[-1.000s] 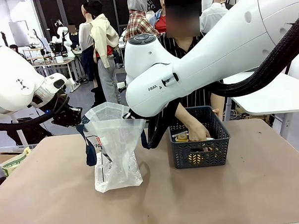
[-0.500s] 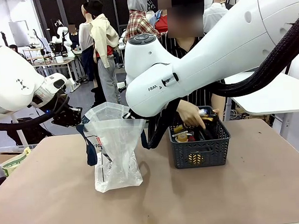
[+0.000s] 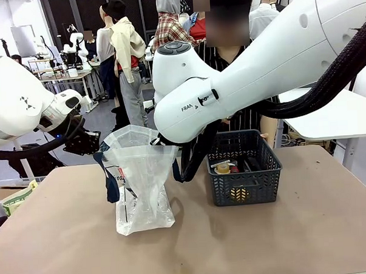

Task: Transfer purchased items from the store into the shopping bag.
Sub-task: Move the Reusable shopping bag to the right side of the table.

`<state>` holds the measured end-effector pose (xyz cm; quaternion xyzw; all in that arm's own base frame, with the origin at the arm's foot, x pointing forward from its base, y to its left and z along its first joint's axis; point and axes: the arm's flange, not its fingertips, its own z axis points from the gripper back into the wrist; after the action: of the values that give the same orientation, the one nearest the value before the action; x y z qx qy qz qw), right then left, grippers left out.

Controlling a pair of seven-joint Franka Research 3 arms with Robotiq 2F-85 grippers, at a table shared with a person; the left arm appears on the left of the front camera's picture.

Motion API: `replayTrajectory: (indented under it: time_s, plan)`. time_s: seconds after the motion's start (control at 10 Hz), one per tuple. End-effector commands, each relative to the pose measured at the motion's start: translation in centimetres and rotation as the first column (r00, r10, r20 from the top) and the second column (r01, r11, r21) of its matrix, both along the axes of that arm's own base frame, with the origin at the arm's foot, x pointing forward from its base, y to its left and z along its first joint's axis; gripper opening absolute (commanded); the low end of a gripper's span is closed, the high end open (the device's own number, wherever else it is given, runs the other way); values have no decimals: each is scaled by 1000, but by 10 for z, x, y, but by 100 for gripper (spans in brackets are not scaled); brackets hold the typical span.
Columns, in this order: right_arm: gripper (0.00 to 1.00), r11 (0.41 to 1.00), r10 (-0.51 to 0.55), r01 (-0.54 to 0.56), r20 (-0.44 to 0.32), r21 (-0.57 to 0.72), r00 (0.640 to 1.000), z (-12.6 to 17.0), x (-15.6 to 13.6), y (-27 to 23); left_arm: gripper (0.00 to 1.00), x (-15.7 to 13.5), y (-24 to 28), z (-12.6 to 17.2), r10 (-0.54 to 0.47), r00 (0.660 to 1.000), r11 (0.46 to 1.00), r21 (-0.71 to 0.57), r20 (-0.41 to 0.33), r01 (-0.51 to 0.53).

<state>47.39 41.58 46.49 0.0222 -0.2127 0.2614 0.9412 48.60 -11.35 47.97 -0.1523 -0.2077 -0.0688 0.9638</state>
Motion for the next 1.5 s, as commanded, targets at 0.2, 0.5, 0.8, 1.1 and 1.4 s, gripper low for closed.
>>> replayTrajectory:
  time_s: [0.2, 0.5, 0.8, 1.1, 1.4]
  plan:
    - [0, 1000, -6, 6, -4, -1, 1000, -2, 0, -1, 0, 0, 1, 2, 3, 1000, 1000, 0, 6, -3]
    - [0, 1000, -6, 6, -4, -1, 1000, -2, 0, -1, 0, 0, 1, 2, 3, 1000, 1000, 0, 6, -3]
    - [0, 1000, -6, 6, -4, -1, 1000, -2, 0, -1, 0, 0, 1, 2, 3, 1000, 1000, 0, 6, -3]
    - [0, 1000, -6, 6, -4, -1, 1000, -2, 0, -1, 0, 0, 1, 2, 3, 1000, 1000, 0, 6, -3]
    - [0, 1000, -6, 6, -4, -1, 1000, -2, 0, -1, 0, 0, 1, 2, 3, 1000, 1000, 0, 6, -3]
